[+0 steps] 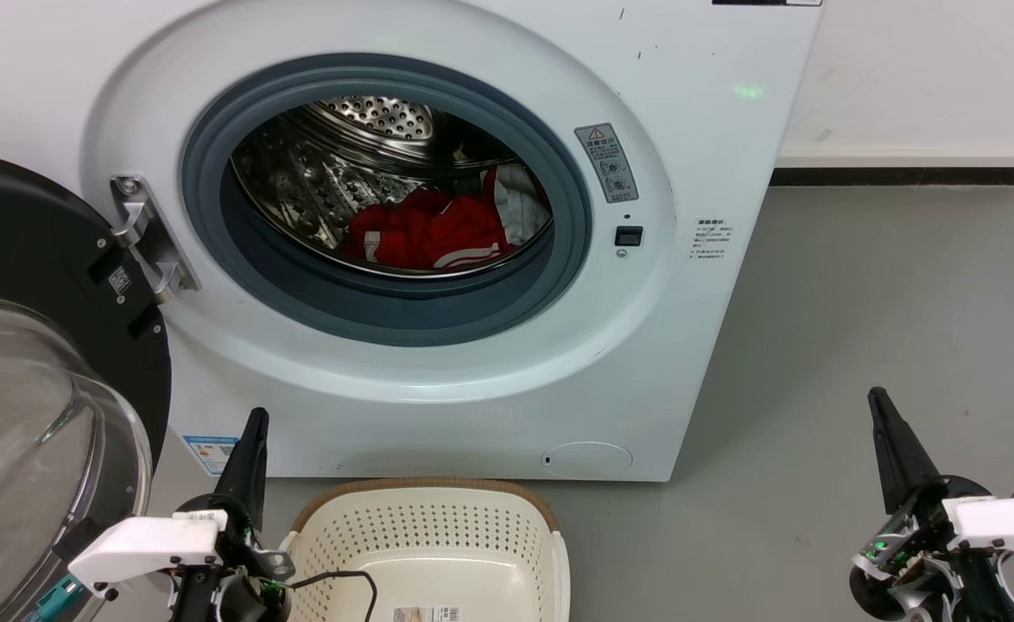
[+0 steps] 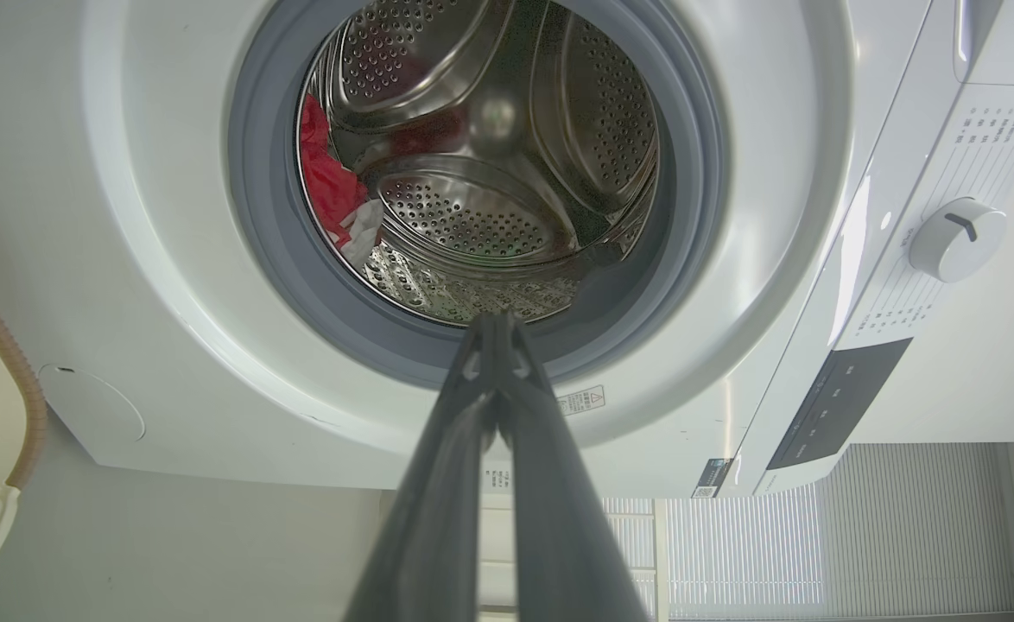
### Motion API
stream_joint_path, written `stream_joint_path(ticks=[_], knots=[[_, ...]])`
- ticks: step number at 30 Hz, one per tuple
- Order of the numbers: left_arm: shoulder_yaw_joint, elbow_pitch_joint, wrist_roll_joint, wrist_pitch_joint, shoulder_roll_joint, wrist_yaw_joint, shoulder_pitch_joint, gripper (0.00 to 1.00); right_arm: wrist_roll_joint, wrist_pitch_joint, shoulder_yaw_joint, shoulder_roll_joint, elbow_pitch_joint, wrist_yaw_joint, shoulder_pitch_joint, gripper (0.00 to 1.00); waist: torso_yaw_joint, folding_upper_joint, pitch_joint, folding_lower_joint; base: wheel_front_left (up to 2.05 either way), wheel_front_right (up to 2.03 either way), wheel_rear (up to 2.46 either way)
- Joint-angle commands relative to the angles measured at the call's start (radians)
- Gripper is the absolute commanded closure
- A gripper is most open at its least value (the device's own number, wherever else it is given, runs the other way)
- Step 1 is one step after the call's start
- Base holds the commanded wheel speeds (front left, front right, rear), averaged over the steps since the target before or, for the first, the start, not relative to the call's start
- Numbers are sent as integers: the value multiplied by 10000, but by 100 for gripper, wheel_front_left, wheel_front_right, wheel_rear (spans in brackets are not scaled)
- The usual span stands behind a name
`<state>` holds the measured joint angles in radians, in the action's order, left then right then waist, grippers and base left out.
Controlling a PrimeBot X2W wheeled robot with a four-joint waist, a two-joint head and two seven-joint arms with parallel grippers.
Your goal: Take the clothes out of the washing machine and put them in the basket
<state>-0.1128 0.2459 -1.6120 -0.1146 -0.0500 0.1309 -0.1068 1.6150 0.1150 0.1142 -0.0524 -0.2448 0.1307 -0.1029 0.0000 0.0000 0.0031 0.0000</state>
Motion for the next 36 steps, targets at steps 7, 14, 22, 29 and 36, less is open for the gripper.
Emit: stream_joint_path(ticks=[7, 14, 22, 29, 36], knots=[[-27, -3, -21, -19, -5, 23, -60, 100, -43, 2, -6, 34, -14, 0, -127, 100, 0, 0, 0, 0, 0, 0, 0], [-27, -3, -21, -18, -5, 23, -60, 100, -43, 1, -7, 34, -14, 0, -127, 100, 0, 0, 0, 0, 0, 0, 0], [-27, -3, -21, -18, -5, 23, -60, 100, -43, 1, -7, 34, -14, 0, -127, 100, 0, 0, 0, 0, 0, 0, 0], [4, 29, 0, 2, 2, -2, 12, 0, 1, -2, 0, 0, -23, 2, 17, 0, 0, 0, 0, 0, 0, 0, 0], [32, 43, 182, 238, 23, -4, 269, 0, -175, -236, -69, 8, -185, 0, 265, 0, 2, 0, 5, 0, 0, 0, 0]])
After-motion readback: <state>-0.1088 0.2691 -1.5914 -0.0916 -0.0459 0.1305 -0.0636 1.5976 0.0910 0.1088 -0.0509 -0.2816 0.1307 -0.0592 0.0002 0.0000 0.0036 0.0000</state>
